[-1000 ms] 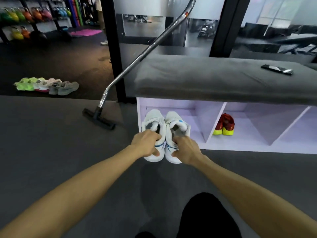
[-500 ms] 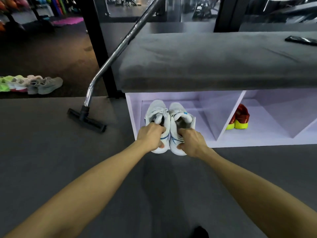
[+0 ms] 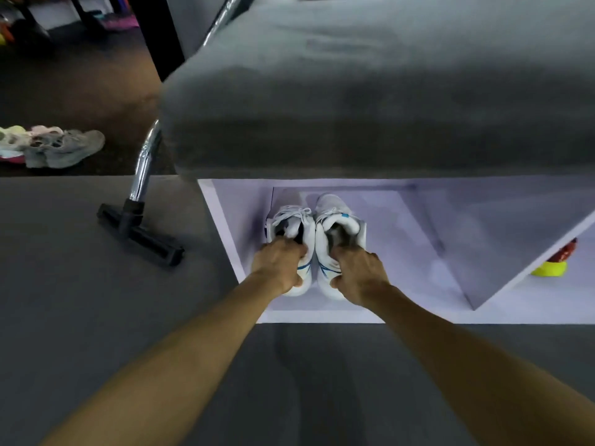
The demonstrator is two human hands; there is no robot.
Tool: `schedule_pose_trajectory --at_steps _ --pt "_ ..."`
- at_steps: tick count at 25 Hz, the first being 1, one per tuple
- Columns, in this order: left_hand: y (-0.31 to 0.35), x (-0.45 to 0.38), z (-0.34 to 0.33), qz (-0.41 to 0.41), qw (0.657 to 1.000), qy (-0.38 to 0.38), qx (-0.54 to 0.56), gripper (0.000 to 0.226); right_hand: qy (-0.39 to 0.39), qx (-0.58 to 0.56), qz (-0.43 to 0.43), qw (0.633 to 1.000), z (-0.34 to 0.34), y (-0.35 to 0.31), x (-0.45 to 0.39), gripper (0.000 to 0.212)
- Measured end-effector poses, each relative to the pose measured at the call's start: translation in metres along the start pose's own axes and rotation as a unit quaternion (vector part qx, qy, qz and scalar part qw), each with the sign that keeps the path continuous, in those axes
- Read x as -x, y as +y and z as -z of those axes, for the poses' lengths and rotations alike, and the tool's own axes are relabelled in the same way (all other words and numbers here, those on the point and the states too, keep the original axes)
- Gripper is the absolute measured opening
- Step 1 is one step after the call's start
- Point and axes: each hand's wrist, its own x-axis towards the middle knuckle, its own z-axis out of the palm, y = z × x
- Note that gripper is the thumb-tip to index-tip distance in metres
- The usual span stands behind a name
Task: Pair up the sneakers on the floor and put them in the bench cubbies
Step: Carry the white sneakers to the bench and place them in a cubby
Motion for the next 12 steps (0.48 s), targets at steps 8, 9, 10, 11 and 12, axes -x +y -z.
schedule_pose_trajectory --at_steps 8,9,10,11,12 --pt "-0.026 -0.059 -0.039 0.010 1.000 -0.008 0.001 0.049 0.012 0.039 0.015 0.999 -0.044 0.008 -0.059 0.046" --pt "-0.027 -0.064 -0.043 0.010 1.000 -0.006 -0.009 0.049 0.014 0.038 0.013 0.999 -0.049 0.008 -0.064 0.049" --pt "-0.027 -0.068 -0.045 0.010 1.000 0.000 -0.023 0.048 0.017 0.035 0.010 0.999 -0.052 0.008 -0.068 0.052" --pt "-0.028 -0.072 -0.046 0.010 0.999 0.007 -0.035 0.047 0.018 0.033 0.007 0.999 -0.055 0.008 -0.072 0.054" --pt "-0.028 -0.074 -0.046 0.012 0.999 0.017 -0.038 0.046 0.015 0.031 0.005 0.999 -0.058 0.009 -0.076 0.057"
